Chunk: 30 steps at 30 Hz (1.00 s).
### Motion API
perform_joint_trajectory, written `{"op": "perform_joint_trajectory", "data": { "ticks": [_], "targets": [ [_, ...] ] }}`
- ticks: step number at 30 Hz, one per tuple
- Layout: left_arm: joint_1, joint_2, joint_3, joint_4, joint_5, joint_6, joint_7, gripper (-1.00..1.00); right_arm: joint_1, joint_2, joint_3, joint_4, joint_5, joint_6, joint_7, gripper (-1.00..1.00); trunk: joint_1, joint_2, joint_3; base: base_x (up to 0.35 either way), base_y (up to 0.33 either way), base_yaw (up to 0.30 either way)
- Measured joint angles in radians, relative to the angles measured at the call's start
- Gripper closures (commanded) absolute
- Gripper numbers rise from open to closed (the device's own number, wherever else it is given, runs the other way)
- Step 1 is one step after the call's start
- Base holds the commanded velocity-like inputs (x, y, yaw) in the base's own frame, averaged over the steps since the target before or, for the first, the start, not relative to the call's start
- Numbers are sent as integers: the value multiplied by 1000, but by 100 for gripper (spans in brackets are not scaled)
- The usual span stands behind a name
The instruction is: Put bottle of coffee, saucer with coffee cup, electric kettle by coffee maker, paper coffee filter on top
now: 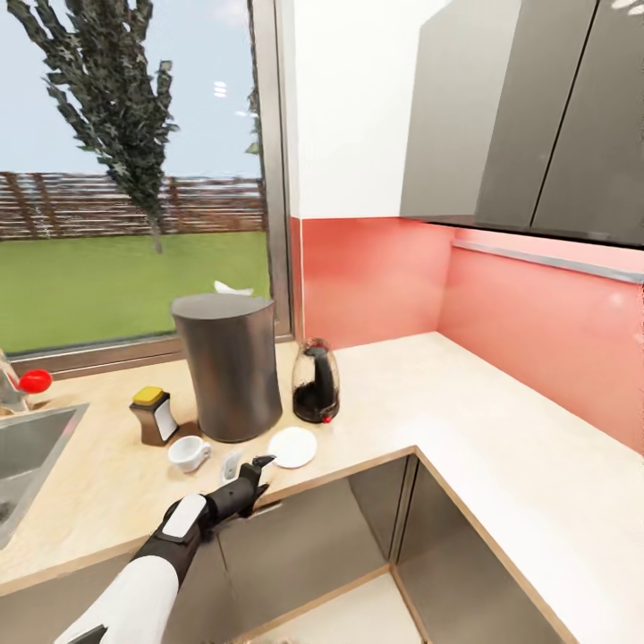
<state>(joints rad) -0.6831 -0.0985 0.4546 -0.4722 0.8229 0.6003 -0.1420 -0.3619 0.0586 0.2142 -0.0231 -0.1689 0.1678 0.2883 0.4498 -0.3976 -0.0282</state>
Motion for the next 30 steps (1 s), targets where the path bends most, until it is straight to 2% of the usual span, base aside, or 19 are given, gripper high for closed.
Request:
{"op": "perform_joint_trajectory", "data": {
  "ticks": [10,22,25,27,28,29,30],
  "targets": [
    [0,-2,-3,-13,-6,0,-4,-100,0,0,0,0,0,0,0,-100,0,0,0,-298,154,0],
    [-1,-19,-9,-15,-10,6,-15,-100,1,0,0,0,0,0,0,-100,0,0,0,-262,84,0],
    [0,-33,-43,-13,-17,10,-29,-100,1,0,0,0,0,0,0,-100,0,0,0,-32,4,0],
    [1,-35,-109,-11,-19,11,-39,-100,1,0,0,0,0,0,0,-100,0,0,0,-10,1,0],
    [10,-33,-166,-6,-21,11,-45,-100,1,0,0,0,0,0,0,-100,0,0,0,-6,1,0],
    [18,-32,-186,-5,-21,10,-47,-100,1,0,0,0,0,0,0,-100,0,0,0,-3,0,0],
    [53,-28,-235,-5,-26,7,-50,-100,1,0,0,0,-1,1,0,-100,-1,0,0,-2,0,0]
  ]
}}
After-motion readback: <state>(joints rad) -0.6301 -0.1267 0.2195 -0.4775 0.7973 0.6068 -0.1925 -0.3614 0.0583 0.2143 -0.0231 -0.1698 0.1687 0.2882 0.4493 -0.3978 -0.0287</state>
